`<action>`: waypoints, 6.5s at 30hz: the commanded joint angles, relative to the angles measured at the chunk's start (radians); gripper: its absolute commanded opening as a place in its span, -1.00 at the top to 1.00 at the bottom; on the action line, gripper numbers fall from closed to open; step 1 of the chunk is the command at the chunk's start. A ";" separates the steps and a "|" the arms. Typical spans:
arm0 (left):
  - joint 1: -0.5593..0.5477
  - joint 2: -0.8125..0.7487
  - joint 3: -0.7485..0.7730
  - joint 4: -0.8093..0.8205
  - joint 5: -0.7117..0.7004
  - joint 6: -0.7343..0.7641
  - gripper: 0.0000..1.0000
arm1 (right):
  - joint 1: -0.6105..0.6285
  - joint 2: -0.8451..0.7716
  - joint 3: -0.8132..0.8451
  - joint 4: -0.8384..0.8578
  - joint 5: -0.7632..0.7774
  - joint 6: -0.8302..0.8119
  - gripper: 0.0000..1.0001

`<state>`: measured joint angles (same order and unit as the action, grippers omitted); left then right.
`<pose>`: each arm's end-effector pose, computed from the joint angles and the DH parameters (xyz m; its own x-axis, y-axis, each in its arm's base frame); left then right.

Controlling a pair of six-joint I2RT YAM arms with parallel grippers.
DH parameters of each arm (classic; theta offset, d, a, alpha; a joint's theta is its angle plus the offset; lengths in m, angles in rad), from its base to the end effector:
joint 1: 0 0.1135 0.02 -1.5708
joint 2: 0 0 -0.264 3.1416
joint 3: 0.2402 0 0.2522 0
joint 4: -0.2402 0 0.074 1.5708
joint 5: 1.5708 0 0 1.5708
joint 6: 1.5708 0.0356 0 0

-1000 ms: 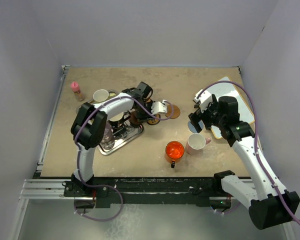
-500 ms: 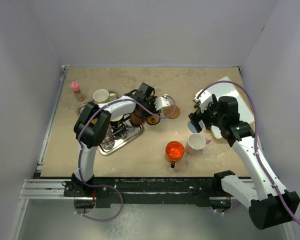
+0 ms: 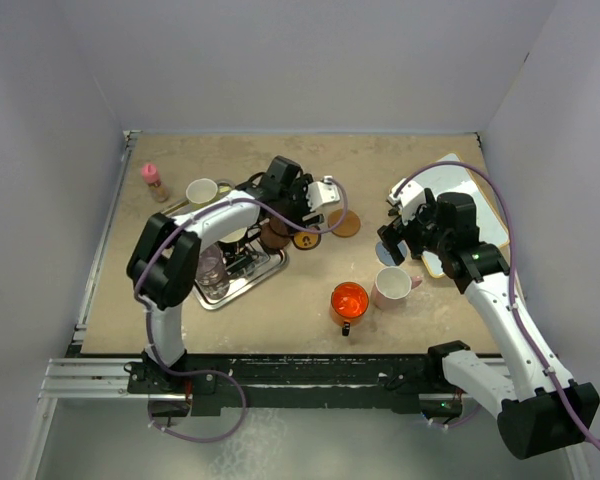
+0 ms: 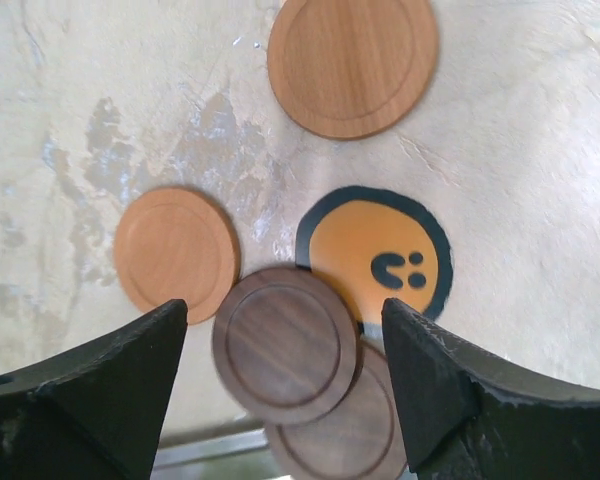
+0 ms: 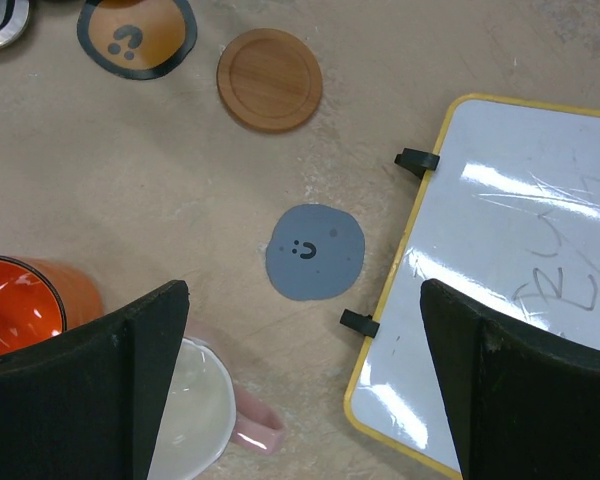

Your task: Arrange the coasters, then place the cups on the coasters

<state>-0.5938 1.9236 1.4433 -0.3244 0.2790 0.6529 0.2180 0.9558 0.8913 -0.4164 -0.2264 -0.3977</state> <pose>0.3519 -0.2494 0.2233 -0.0515 0.7394 -0.6713 0.9158 0.3031 0.2636 0.2056 0.0537 0.3229 -0.2595 -0.4440 -0.8576 -0.5484 0.7987 -0.2476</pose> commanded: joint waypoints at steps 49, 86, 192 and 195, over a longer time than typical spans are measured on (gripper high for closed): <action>0.035 0.183 0.272 -0.411 -0.082 0.409 -0.45 | 0.004 0.020 0.003 -0.006 0.013 -0.027 -1.00; 0.150 -0.165 0.053 -0.108 0.303 -0.073 -0.54 | 0.030 0.361 0.210 0.128 0.047 0.088 -1.00; 0.265 -0.664 -0.309 0.116 -0.052 -0.174 -0.64 | 0.185 1.380 1.232 -0.031 0.499 -0.106 -0.84; 0.265 -0.661 -0.308 0.128 -0.059 -0.188 -0.64 | 0.186 1.336 1.222 -0.054 0.390 -0.016 -0.86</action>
<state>-0.3359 1.2804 1.1309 -0.2607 0.2295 0.4744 0.4042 2.4241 2.1174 -0.4374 0.3119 -0.5457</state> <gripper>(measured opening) 0.819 0.926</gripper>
